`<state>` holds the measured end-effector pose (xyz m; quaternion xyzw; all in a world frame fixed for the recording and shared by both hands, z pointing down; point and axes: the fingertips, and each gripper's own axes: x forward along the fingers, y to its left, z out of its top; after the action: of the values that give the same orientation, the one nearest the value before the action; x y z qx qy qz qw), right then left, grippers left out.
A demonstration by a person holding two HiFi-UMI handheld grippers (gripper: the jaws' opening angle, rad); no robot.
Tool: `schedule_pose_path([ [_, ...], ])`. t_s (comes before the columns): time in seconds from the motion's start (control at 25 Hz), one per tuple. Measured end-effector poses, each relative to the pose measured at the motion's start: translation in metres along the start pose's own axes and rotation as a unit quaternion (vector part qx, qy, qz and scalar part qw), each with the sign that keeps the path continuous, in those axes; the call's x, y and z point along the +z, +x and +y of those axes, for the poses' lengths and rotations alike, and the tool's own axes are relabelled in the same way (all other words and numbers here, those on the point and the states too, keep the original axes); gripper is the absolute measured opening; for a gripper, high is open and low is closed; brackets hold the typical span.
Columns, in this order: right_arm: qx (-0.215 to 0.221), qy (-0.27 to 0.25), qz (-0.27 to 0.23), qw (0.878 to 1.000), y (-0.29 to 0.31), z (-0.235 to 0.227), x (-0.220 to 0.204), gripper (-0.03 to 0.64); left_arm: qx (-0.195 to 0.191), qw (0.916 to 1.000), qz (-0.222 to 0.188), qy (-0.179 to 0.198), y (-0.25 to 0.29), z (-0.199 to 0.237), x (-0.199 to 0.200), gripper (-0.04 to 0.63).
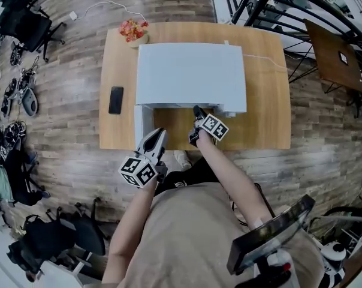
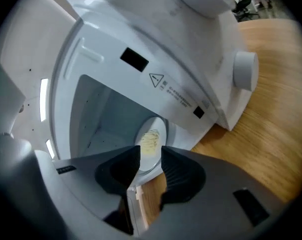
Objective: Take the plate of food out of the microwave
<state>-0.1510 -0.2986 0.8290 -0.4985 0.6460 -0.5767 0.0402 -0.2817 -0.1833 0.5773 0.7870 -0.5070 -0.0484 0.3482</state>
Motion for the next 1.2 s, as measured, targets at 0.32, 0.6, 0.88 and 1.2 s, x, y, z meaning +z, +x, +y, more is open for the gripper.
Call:
schedule_pose_path([
  [0.32,-0.045,-0.027,-0.019,0.998,0.037,-0.008,-0.005,0.133,0.007,1.0,0.0,0.002,-0.006,0.013,0.005,0.023],
  [0.6,-0.083,-0.047,-0.029,0.995,0.052,-0.016,-0.005,0.134,0.013,0.9998,-0.011,-0.011,-0.018,0.023,0.009,0.023],
  [0.88,-0.079,-0.052,-0.013,0.995,0.063,-0.018,-0.009,0.099,0.013,0.9996,-0.013,-0.02,-0.027,0.023,0.004,0.023],
  [1.2,-0.013,0.039,-0.014,0.999,0.048,-0.018,-0.011,0.036,0.015,0.9994,-0.019,-0.025,-0.04,0.025,0.002,0.023],
])
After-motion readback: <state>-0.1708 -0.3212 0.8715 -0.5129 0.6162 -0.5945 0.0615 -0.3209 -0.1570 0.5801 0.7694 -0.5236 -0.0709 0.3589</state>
